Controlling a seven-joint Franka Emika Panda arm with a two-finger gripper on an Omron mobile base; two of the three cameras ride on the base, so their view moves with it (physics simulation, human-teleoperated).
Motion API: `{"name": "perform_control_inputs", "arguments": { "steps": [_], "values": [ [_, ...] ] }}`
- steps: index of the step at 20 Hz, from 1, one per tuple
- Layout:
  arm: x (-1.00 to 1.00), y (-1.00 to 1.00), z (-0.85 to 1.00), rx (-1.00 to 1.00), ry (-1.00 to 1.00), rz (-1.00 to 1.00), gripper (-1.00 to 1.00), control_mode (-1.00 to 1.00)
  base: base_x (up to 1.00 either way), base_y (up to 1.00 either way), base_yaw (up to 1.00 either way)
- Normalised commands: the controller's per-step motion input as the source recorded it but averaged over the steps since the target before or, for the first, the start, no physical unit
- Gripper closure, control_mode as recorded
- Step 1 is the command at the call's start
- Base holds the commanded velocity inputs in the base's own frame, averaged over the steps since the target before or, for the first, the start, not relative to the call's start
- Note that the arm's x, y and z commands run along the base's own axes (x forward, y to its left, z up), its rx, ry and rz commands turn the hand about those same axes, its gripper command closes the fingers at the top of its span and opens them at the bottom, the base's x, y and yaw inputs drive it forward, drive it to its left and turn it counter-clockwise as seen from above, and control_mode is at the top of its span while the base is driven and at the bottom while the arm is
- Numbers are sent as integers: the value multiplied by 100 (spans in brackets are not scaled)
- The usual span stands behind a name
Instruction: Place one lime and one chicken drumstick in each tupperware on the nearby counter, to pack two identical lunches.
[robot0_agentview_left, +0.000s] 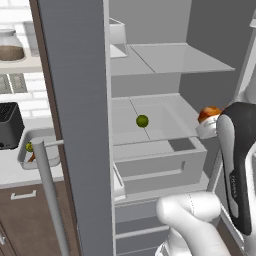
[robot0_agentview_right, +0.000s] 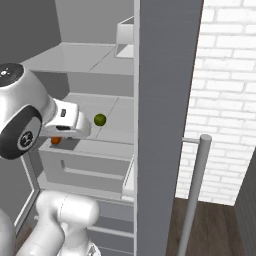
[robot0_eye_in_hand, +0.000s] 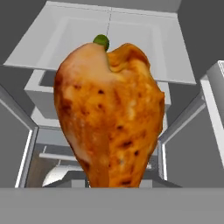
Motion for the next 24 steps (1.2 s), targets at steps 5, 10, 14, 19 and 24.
{"name": "perform_control_inputs", "arguments": {
  "steps": [5, 10, 14, 19, 24],
  "values": [
    [-55, 19, -10, -1, 7, -1, 100, -100, 0, 0, 0],
    [-3, 0, 0, 0, 0, 0, 100, -100, 0, 0, 0],
    [0, 0, 0, 0, 0, 0, 100, 100, -88, 0, 0],
    [0, 0, 0, 0, 0, 0, 100, 100, -100, 0, 0],
    [0, 0, 0, 0, 0, 0, 100, 100, -100, 5, 18]
  ]
}}
